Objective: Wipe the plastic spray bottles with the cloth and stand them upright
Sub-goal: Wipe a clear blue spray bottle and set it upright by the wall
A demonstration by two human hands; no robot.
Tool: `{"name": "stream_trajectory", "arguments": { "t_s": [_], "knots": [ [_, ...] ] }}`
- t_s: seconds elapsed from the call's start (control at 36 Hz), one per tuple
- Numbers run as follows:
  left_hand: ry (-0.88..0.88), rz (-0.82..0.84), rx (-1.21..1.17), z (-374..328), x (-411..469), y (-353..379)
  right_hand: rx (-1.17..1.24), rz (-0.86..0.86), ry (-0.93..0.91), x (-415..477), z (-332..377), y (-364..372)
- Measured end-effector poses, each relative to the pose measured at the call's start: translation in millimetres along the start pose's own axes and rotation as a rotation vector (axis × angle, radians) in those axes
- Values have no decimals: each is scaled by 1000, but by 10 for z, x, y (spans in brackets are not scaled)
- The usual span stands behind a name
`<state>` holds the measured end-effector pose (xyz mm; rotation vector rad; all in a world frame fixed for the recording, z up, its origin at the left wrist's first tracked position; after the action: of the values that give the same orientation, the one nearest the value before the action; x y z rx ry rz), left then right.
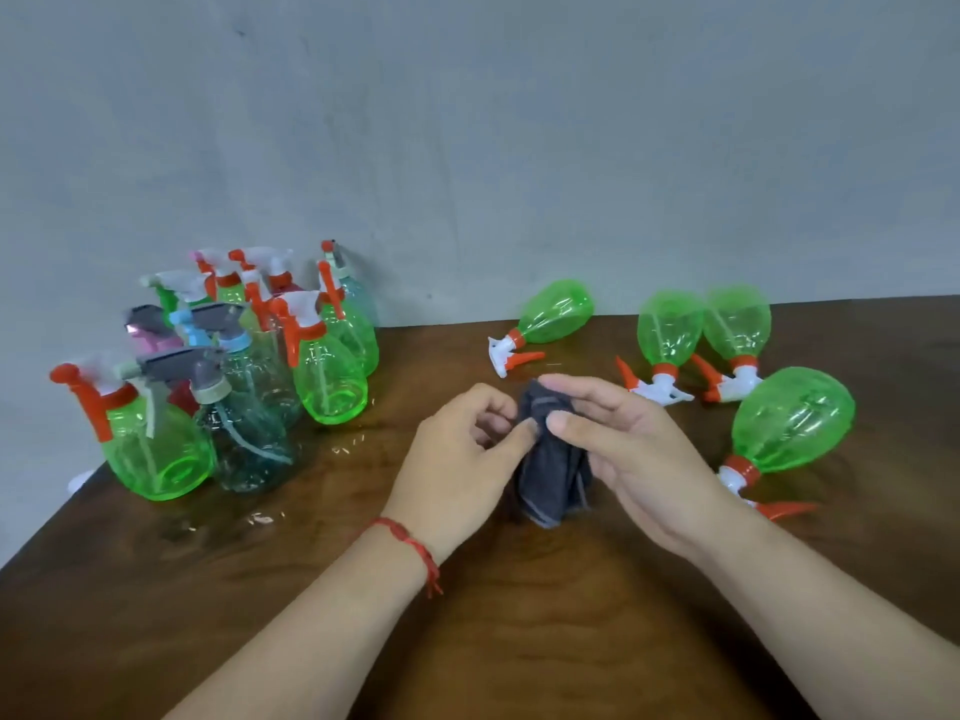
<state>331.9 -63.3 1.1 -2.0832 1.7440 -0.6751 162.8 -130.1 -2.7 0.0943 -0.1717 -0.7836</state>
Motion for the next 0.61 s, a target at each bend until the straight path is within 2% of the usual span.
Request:
{"name": "stream_trajectory", "arguments": {
  "t_s": [0.08, 0.17, 0.31, 0.42, 0.61],
  "knots": [
    [-3, 37, 12, -56, 216, 162, -110, -67, -64, -27, -34, -247],
    [-25, 97, 9, -84, 438, 240, -83, -204, -108, -11, -66, -440],
    [-122, -44, 141, 154, 1078, 53, -82, -318, -167, 17, -101, -571],
    [-212, 4, 378, 415, 1566, 26, -105, -338, -179, 8, -147, -632],
    [-335, 90, 612, 374, 2118, 172, -180, -335, -239, 19, -207, -671]
  ]
}}
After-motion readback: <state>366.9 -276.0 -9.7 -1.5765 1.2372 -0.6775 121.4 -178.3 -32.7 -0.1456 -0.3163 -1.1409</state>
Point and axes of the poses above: each hand's wrist, its own x-axis towards the middle knuckle, its own y-axis out of the palm, z = x × y, the point moved 3 cm from there along x, towards the middle knuckle, and after that the axes turned 13 degrees about z, right-handed, at the moved point
